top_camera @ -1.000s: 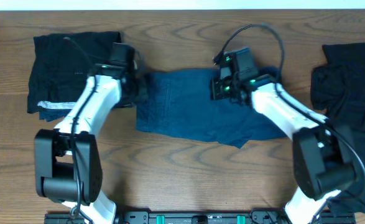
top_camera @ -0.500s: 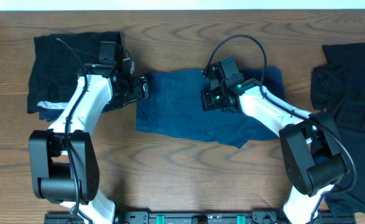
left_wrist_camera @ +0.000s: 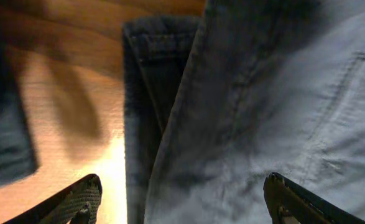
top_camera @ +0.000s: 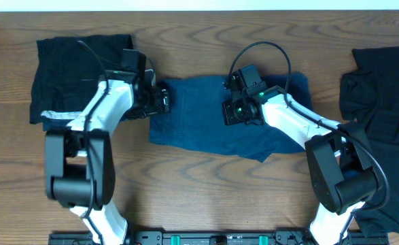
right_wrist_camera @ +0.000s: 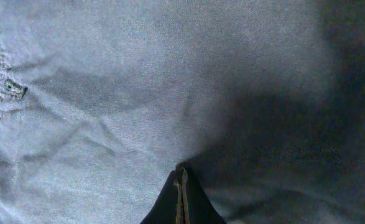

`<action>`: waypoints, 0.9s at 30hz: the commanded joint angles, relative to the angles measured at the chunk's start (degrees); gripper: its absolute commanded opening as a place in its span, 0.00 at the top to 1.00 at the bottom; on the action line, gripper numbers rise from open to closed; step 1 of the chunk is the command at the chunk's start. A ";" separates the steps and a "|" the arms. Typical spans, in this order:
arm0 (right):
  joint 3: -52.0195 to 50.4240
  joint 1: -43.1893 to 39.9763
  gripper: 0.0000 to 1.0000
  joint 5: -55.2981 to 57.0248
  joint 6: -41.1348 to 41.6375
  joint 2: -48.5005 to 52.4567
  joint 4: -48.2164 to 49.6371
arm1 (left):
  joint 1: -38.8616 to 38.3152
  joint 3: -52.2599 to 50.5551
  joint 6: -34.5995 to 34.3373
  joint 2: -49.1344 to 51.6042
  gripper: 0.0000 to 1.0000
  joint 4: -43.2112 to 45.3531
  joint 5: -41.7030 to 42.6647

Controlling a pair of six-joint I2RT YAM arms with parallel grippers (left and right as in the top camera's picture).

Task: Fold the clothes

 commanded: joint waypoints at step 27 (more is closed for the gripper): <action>-0.28 0.76 0.99 0.59 0.70 0.72 -0.87 | -6.75 -0.44 -1.31 8.09 0.33 0.87 -6.67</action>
